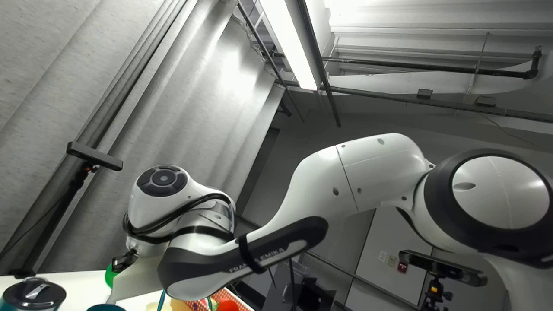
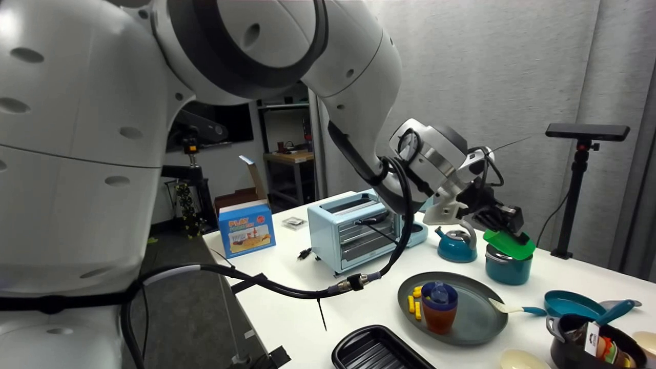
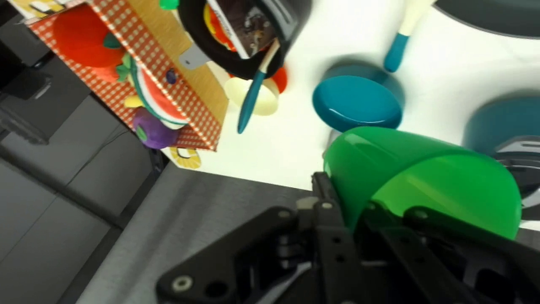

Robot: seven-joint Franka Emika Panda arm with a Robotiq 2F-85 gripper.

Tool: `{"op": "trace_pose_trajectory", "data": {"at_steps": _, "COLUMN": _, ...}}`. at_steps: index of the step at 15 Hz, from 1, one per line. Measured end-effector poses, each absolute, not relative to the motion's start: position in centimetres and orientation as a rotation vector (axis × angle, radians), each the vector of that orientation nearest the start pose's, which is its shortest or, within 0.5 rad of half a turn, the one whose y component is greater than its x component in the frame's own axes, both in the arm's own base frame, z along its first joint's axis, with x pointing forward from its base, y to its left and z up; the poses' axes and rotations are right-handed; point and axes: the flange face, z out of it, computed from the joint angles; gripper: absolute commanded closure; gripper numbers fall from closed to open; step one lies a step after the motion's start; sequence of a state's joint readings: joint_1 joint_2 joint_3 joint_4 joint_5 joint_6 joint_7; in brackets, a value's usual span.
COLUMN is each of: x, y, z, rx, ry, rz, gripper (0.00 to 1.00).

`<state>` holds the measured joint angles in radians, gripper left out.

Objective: Empty the contents in the green cup.

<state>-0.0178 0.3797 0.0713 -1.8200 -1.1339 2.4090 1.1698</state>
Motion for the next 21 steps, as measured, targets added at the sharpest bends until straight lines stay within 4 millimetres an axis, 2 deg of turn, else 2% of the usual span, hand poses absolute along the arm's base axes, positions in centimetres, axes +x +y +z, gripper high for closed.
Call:
{"op": "trace_pose_trajectory", "data": {"at_steps": 5, "x": 66.2, "y": 4.3, "z": 36.0, "rx": 2.710, "ry": -0.461, "rz": 0.909, "gripper": 0.99}}
{"op": "trace_pose_trajectory", "data": {"at_steps": 9, "x": 64.6, "y": 6.7, "z": 34.6, "rx": 2.929, "ry": -0.421, "rz": 0.923, "gripper": 0.99}}
{"op": "trace_pose_trajectory", "data": {"at_steps": 13, "x": 61.9, "y": 10.1, "z": 31.8, "rx": 3.145, "ry": -0.302, "rz": 0.796, "gripper": 0.99}}
{"op": "trace_pose_trajectory", "data": {"at_steps": 16, "x": 59.9, "y": 12.8, "z": 30.8, "rx": 3.284, "ry": -0.180, "rz": 0.687, "gripper": 0.99}}
{"op": "trace_pose_trajectory", "data": {"at_steps": 19, "x": 58.9, "y": 13.7, "z": 30.9, "rx": 3.350, "ry": -0.094, "rz": 0.601, "gripper": 0.99}}
{"op": "trace_pose_trajectory", "data": {"at_steps": 21, "x": 58.8, "y": 13.3, "z": 30.9, "rx": 3.377, "ry": -0.072, "rz": 0.541, "gripper": 0.99}}
